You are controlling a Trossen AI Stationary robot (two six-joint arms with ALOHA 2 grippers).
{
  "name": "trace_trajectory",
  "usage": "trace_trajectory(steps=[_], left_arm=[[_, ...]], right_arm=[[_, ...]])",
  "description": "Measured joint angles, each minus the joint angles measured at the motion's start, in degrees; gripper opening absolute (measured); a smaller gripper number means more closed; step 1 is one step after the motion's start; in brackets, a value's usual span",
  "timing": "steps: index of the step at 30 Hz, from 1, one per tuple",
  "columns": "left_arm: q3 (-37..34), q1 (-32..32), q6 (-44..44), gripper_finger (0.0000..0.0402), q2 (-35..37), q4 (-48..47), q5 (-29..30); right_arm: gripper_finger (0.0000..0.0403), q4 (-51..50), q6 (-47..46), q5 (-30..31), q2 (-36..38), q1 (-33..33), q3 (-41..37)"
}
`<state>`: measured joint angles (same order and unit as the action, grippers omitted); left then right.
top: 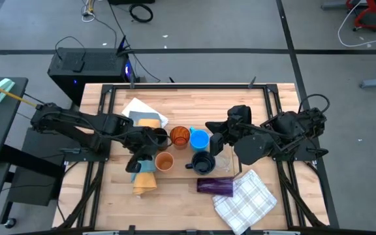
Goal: Stack small to large cups/mugs on shelf
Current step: Put the light orange cup on the shelf
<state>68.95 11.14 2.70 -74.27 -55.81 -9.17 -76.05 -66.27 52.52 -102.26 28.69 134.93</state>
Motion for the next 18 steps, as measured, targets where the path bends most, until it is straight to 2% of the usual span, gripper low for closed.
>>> trace_trajectory(steps=[4, 12, 18], left_arm=[[0.0, 0.0, -0.4, 0.0007, -1.1, -0.1, 0.0], [0.1, 0.0, -0.9, 0.0027, -2.8, -0.8, 0.1], [0.2, 0.0, -1.1, 0.0012, -4.1, -1.6, 0.1]], right_arm=[[0.0000, 0.0, 0.0, 0.0, 0.0, 0.0, 0.0], [0.0000, 0.7, 0.3, 0.0, 0.0, 0.0, 0.0], [0.0000, 0.9, 0.3, 0.0, 0.0, 0.0, 0.0]])
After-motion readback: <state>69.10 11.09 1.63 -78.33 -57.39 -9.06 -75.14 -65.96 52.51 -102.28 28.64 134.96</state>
